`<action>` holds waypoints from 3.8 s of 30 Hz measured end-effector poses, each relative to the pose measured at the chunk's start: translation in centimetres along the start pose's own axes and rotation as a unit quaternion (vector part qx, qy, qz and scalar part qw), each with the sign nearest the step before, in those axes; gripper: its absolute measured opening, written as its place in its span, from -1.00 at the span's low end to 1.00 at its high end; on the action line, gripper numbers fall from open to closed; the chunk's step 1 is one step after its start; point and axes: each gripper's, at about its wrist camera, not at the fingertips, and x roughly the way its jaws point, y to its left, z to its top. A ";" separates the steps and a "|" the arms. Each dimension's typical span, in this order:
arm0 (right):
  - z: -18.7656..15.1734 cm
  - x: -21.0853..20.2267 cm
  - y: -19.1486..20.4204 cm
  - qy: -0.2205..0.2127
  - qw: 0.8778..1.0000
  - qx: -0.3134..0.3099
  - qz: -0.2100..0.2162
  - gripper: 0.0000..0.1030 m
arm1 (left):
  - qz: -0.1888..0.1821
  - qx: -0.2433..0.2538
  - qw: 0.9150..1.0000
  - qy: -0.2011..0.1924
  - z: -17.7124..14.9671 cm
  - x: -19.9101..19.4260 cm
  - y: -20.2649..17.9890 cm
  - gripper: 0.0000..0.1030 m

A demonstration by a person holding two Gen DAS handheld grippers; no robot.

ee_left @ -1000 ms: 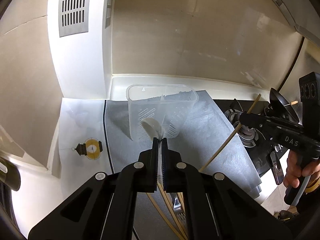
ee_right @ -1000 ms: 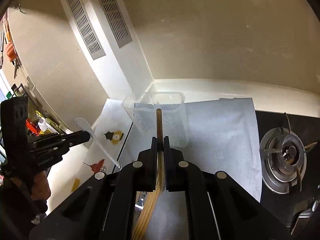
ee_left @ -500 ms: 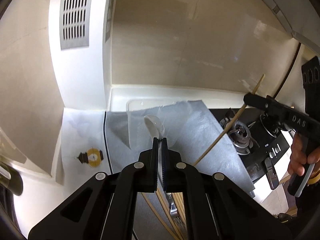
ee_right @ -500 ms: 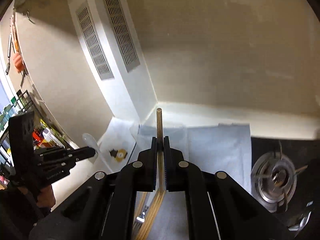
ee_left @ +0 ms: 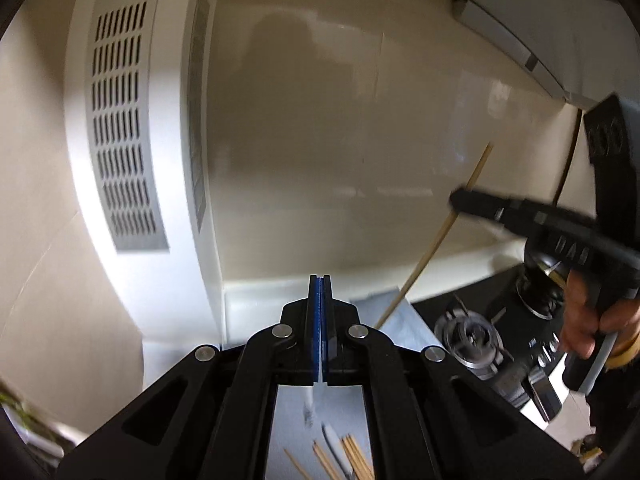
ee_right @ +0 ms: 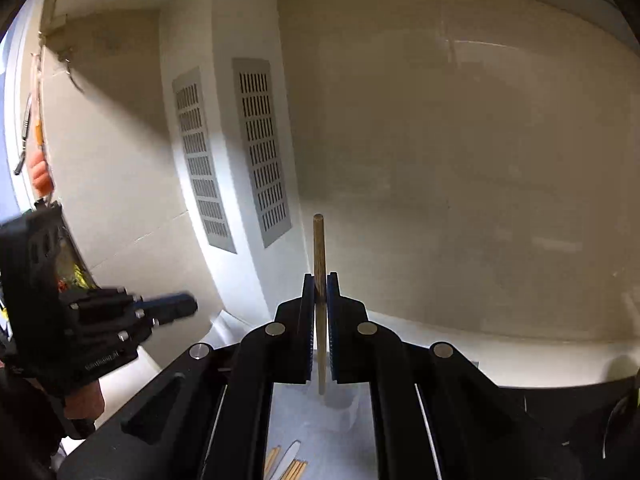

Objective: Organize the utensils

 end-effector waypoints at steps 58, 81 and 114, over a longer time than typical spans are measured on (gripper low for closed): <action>-9.4 27.1 -10.1 0.269 0.958 0.095 0.035 0.38 | 0.100 -0.081 0.968 0.218 -12.6 18.9 8.7 0.46; -9.8 36.9 -4.5 0.394 0.903 -0.095 0.143 0.00 | 0.096 -0.082 0.957 0.260 -15.3 23.9 9.2 0.45; -9.6 16.9 3.1 0.263 0.925 -0.160 0.222 -0.11 | 0.032 -0.075 0.956 0.281 -20.9 14.7 7.5 0.43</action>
